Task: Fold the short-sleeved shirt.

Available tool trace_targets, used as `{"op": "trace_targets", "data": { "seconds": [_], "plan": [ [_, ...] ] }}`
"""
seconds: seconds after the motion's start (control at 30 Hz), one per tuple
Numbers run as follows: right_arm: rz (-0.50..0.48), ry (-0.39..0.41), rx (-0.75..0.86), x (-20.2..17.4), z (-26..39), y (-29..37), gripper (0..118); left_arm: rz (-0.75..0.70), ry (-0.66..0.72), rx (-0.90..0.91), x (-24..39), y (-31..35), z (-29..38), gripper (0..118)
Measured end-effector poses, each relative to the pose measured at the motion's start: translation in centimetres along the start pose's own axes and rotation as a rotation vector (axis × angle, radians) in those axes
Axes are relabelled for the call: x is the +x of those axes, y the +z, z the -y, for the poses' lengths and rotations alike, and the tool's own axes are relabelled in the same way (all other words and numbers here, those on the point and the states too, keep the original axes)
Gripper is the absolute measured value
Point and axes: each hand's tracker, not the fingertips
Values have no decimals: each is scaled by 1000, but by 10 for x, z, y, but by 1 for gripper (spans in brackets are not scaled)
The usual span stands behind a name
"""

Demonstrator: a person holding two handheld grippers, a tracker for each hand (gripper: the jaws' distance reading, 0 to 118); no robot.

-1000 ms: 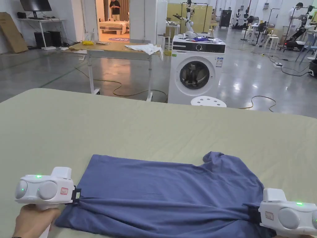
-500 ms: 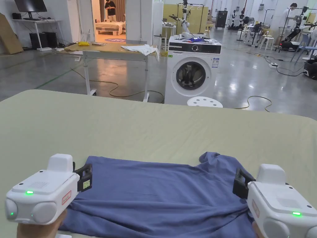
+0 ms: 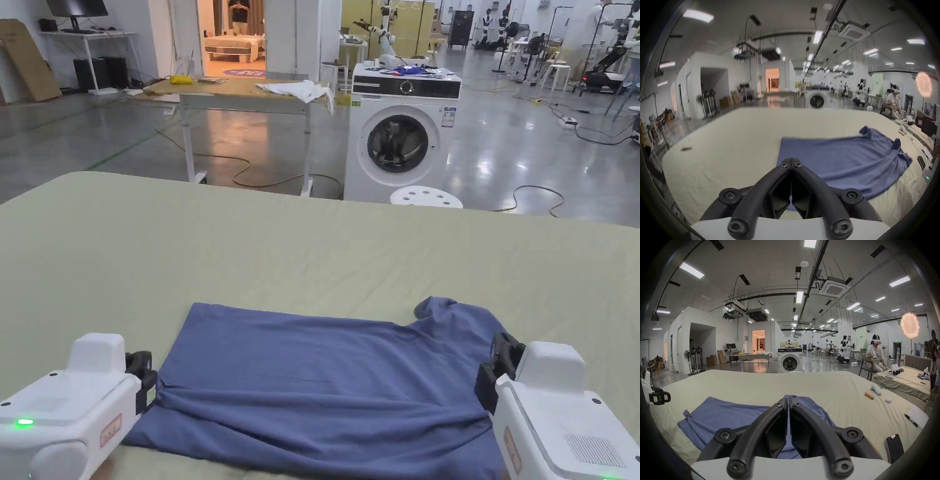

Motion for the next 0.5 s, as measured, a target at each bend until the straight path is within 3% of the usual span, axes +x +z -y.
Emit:
{"op": "trace_targets", "data": {
  "seconds": [0.17,0.23,0.27,0.4,0.5],
  "plan": [
    [-8,15,-43,5,9,-2,1,9,39,-242,-34,-29,6,2],
    [-9,17,-57,6,13,-3,1,57,70,-297,-31,-31,3,22],
    [-5,21,-66,7,15,-4,1,74,91,-334,-35,-38,2,49],
    [2,19,-101,13,25,-6,1,41,32,-450,-21,-54,1,79],
    [14,18,-128,20,32,-5,1,7,-17,-560,-9,-69,8,81]
  ]
}}
